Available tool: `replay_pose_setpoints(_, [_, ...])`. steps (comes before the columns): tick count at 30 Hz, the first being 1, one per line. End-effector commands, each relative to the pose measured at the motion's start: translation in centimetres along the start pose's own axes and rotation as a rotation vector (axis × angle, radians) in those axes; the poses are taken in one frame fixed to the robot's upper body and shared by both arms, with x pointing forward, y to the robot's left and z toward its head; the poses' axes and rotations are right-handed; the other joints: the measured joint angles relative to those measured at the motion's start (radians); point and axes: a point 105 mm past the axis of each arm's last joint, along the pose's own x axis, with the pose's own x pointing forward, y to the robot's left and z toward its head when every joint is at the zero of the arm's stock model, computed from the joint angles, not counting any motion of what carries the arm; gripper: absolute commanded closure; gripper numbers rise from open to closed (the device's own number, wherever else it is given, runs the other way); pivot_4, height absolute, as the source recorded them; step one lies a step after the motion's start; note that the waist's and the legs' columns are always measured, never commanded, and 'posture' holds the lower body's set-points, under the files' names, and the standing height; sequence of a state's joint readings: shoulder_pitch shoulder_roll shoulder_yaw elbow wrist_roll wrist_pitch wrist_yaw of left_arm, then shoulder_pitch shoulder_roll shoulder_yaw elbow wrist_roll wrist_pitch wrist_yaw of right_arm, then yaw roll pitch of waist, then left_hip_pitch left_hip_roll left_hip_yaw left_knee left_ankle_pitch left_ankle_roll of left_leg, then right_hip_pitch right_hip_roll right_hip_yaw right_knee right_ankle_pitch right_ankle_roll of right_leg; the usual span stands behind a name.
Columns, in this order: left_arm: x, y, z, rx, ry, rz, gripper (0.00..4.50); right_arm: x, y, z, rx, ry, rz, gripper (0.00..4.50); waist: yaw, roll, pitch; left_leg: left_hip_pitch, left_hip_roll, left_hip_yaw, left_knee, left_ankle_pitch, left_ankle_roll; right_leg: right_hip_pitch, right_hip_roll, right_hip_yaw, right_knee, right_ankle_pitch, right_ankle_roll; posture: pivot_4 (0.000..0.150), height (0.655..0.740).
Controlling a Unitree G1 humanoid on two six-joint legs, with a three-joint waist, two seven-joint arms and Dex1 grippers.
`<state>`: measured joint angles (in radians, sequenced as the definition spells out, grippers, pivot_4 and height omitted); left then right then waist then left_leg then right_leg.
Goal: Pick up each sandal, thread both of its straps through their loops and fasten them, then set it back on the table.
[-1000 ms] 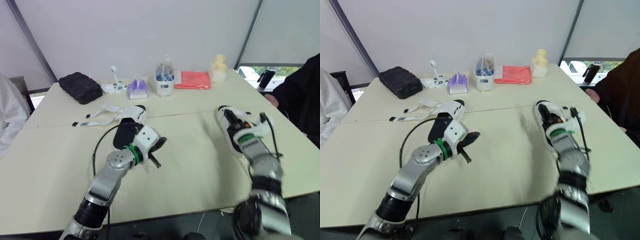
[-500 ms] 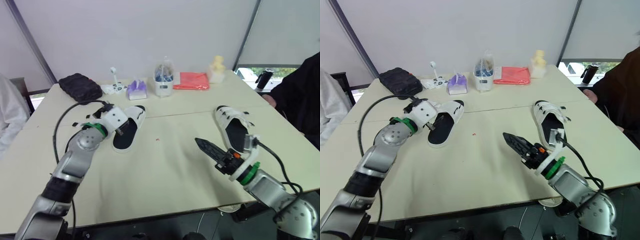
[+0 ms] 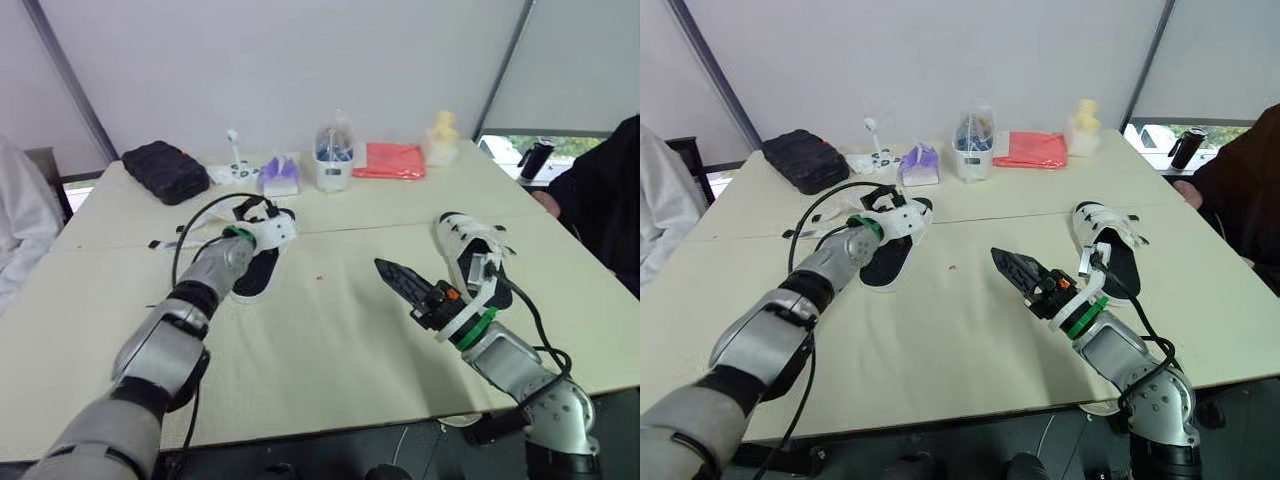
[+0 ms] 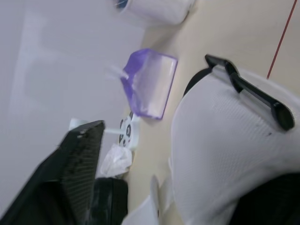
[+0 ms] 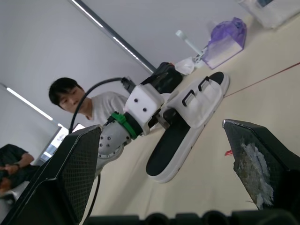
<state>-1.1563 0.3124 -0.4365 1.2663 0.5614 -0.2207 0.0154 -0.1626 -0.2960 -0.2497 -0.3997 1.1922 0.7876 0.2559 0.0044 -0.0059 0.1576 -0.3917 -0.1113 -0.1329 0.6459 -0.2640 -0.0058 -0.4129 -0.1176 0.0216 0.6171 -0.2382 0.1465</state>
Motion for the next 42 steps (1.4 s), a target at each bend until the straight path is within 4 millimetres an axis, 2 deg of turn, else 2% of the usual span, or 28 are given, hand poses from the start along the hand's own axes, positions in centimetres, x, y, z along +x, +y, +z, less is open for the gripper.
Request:
replay_pose_setpoints(1, [0.1, -0.1, -0.8, 0.027, 0.05, -0.012, 1.79, 0.1, 0.9, 0.3, -0.022, -0.026, 0.027, 0.0, -0.007, 0.0, 0.0, 0.0, 0.0, 0.001, 0.0, 0.0, 0.0, -0.001, 0.0, 0.0, 0.001, 0.0, 0.0, 0.15, 0.74])
replay_pose_setpoints(6, [0.1, -0.4, -0.6, 0.039, 0.056, -0.021, 4.32, -0.4, 0.6, 0.8, -0.032, -0.048, 0.005, 0.0, -0.015, -0.002, 0.001, 0.0, 0.0, 0.001, 0.001, 0.0, 0.0, -0.001, 0.0, 0.0, 0.002, 0.0, 0.0, 0.15, 0.74])
replay_pose_setpoints(7, [0.2, -0.4, -0.6, 0.039, 0.057, -0.017, 4.47, -0.4, 0.5, 0.8, -0.031, -0.051, 0.003, 0.0, -0.014, -0.002, 0.001, 0.0, 0.0, 0.001, 0.001, 0.0, 0.0, -0.001, 0.0, 0.0, 0.002, 0.0, 0.0, 0.15, 0.74])
replay_pose_setpoints(11, [0.1, 0.5, -0.3, 0.09, 0.007, 0.004, 4.47, -0.3, 0.6, 1.1, -0.042, -0.053, 0.005, 0.0, -0.015, -0.002, 0.001, 0.0, 0.0, 0.001, 0.001, 0.0, 0.0, 0.0, 0.0, 0.0, 0.002, 0.0, 0.0, 0.15, 0.74])
replay_pose_setpoints(14, [-0.6, 1.1, 2.2, 0.186, -0.217, -0.007, 4.47, -0.7, 1.1, 1.4, -0.076, -0.011, 0.035, 0.0, -0.015, -0.002, 0.001, 0.0, 0.0, 0.001, 0.001, 0.0, 0.0, -0.001, 0.0, 0.0, 0.002, 0.0, 0.0, 0.15, 0.74])
replay_pose_setpoints(17, [-3.3, 0.0, 5.2, 0.309, -0.543, -0.075, 4.47, -1.5, 1.2, 1.6, -0.118, 0.064, 0.062, 0.0, -0.012, -0.003, 0.002, -0.001, 0.001, 0.001, 0.0, 0.0, 0.0, -0.003, -0.001, 0.0, 0.002, 0.0, 0.0, 0.15, 0.74])
replay_pose_setpoints(19, [-5.8, -1.1, 6.0, 0.41, -0.732, -0.123, 4.47, -2.1, 0.9, 2.3, -0.147, 0.108, 0.071, 0.0, -0.008, -0.003, 0.002, -0.002, 0.001, 0.002, 0.0, 0.0, 0.0, -0.003, -0.001, 0.0, 0.001, 0.0, 0.0, 0.15, 0.74])
replay_pose_setpoints(25, [-12.1, -3.5, 7.5, 0.606, -1.127, -0.153, 4.47, -2.8, -0.3, 3.8, -0.185, 0.162, 0.065, 0.0, 0.004, -0.004, 0.002, -0.002, 0.001, 0.005, 0.0, 0.0, 0.0, -0.004, -0.001, 0.002, 0.001, 0.0, -0.001, 0.15, 0.74])
replay_pose_setpoints(27, [-13.2, -4.5, 7.8, 0.62, -1.206, -0.162, 4.47, -2.7, -0.7, 4.0, -0.185, 0.166, 0.064, 0.0, 0.009, -0.004, 0.002, -0.002, 0.001, 0.005, 0.0, 0.0, 0.0, -0.004, -0.001, 0.002, 0.001, 0.0, -0.001, 0.15, 0.74])
replay_pose_setpoints(29, [-13.2, -5.4, 8.2, 0.637, -1.232, -0.149, 4.47, -2.4, -1.0, 4.1, -0.185, 0.167, 0.063, 0.0, 0.016, -0.004, 0.002, -0.002, 0.001, 0.005, 0.001, 0.0, 0.001, -0.003, -0.001, 0.002, 0.002, 0.0, 0.0, 0.15, 0.74])
replay_pose_setpoints(33, [-12.6, -5.6, 8.9, 0.652, -1.251, -0.079, 4.47, -2.2, -1.1, 3.9, -0.184, 0.165, 0.063, 0.0, 0.025, -0.004, 0.002, -0.002, 0.001, 0.006, 0.002, -0.001, 0.001, -0.002, -0.001, 0.002, 0.001, 0.001, 0.001, 0.15, 0.74])
replay_pose_setpoints(38, [-11.8, -7.3, 8.1, 0.696, -1.228, -0.104, 4.47, -2.6, -1.1, 3.0, -0.174, 0.19, 0.058, 0.0, 0.036, -0.004, 0.002, -0.001, 0.001, 0.006, 0.002, -0.001, 0.001, -0.001, -0.001, 0.002, 0.002, 0.001, 0.001, 0.15, 0.74])
replay_pose_setpoints(41, [-11.8, -7.8, 7.9, 0.679, -1.231, -0.119, 3.49, -2.7, -1.2, 2.4, -0.18, 0.225, 0.059, 0.0, 0.034, -0.004, 0.002, 0.001, 0.001, 0.006, 0.003, -0.001, 0.001, 0.001, -0.001, 0.002, 0.002, 0.001, 0.001, 0.15, 0.74])
replay_pose_setpoints(42, [-11.9, -7.8, 7.9, 0.671, -1.232, -0.121, 3.0, -2.7, -1.2, 2.2, -0.185, 0.241, 0.062, 0.0, 0.033, -0.004, 0.002, 0.001, 0.001, 0.006, 0.003, -0.001, 0.001, 0.001, -0.001, 0.002, 0.002, 0.001, 0.001, 0.15, 0.74])
